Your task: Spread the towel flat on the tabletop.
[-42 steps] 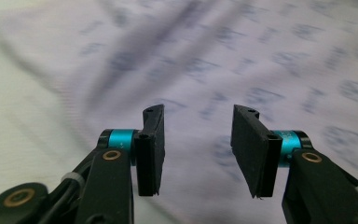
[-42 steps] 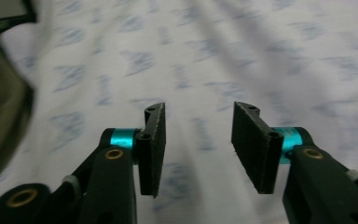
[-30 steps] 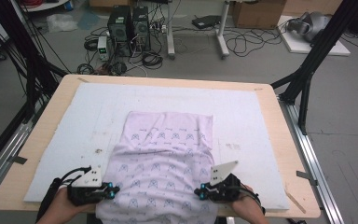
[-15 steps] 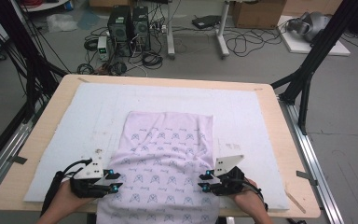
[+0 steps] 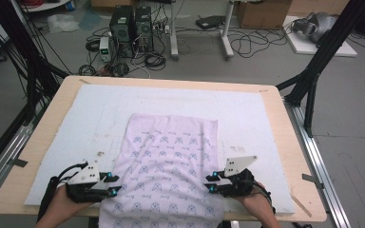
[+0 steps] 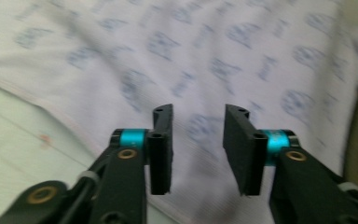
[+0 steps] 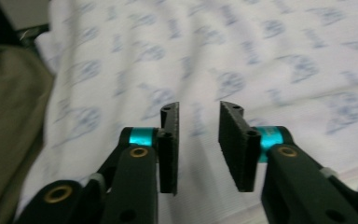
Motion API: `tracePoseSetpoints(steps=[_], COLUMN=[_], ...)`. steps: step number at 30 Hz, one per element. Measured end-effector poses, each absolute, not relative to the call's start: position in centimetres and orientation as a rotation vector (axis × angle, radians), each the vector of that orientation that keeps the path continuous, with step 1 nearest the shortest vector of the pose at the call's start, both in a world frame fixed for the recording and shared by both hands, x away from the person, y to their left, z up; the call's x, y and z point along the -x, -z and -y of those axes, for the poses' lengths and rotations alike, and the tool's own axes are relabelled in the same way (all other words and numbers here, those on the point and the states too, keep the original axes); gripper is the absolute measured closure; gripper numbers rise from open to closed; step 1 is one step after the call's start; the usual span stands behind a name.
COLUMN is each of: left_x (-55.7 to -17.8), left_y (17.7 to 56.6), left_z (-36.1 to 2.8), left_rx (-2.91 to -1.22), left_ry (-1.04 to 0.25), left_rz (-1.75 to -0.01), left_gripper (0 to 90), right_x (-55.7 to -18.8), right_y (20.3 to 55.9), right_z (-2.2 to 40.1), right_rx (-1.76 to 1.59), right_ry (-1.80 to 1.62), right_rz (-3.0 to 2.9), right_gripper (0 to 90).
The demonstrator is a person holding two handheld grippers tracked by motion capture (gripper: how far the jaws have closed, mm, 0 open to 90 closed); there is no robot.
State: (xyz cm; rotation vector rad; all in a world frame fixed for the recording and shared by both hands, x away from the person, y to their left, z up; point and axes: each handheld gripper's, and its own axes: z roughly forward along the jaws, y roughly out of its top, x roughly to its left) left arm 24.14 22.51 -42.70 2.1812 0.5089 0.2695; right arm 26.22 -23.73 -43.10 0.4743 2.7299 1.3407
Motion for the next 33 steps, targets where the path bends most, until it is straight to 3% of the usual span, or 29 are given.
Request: tracePoseSetpoints(steps=[14,25,33], left_x=[-30.4,-31.7,-31.7], left_y=[42.7,42.8,42.7], left_z=[-21.9,-22.0,-22.1], left_rx=[-2.066,-2.038,-2.043], left_ry=[-0.329,-0.371,-0.375], left_rz=[-0.696,-0.746,-0.745], left_gripper=[49.2,43.5,42.7], right_x=[-31.7,-34.8,-34.9], right_y=[42.7,42.9,43.0], right_z=[24.5,24.1,23.4], right_rx=[-0.699,-0.756,-0.765], right_ry=[-1.347,-1.294,-1.285], right_rz=[-2.55,-2.523,-2.536], right_gripper=[46.2,31.7,27.5])
